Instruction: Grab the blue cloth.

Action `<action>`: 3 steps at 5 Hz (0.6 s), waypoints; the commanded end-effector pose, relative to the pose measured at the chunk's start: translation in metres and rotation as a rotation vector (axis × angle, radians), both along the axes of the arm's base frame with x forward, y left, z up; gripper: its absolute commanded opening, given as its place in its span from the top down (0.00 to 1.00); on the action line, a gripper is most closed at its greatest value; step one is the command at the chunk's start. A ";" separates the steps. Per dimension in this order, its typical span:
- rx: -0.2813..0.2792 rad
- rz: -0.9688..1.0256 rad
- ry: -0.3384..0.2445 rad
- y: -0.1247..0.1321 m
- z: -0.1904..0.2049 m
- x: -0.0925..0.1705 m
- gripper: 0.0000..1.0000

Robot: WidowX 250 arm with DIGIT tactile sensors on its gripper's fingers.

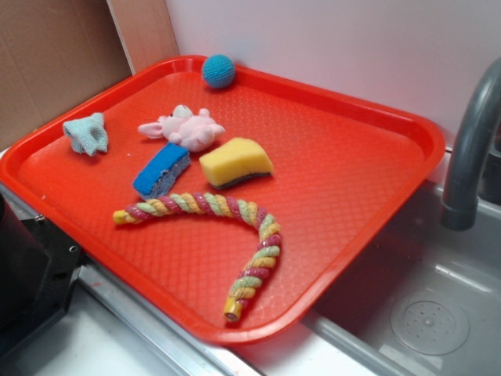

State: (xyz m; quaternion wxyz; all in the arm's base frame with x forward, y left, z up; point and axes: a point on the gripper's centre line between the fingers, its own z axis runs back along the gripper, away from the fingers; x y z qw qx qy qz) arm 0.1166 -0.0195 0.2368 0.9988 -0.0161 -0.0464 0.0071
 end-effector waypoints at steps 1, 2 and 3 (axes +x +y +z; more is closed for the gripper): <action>0.000 0.000 0.000 0.000 0.000 0.000 0.00; 0.104 0.243 0.122 0.042 -0.050 0.026 0.00; 0.159 0.496 0.137 0.070 -0.082 0.051 0.00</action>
